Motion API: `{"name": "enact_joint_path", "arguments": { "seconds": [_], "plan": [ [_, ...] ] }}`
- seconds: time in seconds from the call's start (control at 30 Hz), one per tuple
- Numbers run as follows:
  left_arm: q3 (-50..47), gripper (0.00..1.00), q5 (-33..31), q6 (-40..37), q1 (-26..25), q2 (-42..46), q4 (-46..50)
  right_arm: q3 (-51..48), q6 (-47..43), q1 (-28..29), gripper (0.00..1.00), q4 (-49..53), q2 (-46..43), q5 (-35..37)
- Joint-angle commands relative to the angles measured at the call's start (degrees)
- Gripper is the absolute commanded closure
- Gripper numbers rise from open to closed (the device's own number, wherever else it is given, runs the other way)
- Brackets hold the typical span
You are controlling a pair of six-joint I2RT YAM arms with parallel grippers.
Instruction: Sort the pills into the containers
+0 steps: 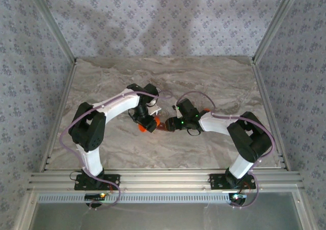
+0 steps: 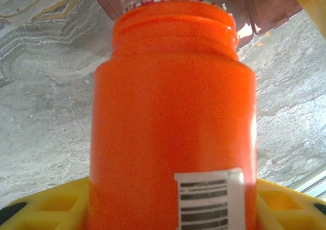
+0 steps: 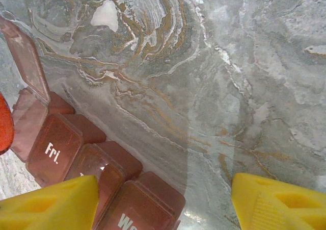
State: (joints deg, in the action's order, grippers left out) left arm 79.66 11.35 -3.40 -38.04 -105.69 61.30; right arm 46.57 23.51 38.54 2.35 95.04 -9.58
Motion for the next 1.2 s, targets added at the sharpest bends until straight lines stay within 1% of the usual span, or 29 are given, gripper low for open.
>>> {"name": "enact_joint_path", "arguments": {
  "seconds": [0.0,0.4,0.73,1.17],
  "plan": [
    [-0.3,1.0,1.4,0.2,-0.4,-1.2,0.8,0.1,0.0,0.4,0.28,0.7,3.0,-0.4],
    [1.4,1.0,1.1,0.2,-0.4,-2.5,2.5,-0.4,0.1,0.5,0.28,0.3,2.9,-0.6],
    [3.7,1.0,-1.4,0.1,-1.1,-3.5,4.8,-0.7,0.1,0.5,0.28,0.3,2.8,-0.5],
    [3.7,1.0,-2.5,0.2,-1.8,-5.1,4.5,-0.7,0.2,0.6,0.28,0.1,3.0,-0.6]
  ]
}}
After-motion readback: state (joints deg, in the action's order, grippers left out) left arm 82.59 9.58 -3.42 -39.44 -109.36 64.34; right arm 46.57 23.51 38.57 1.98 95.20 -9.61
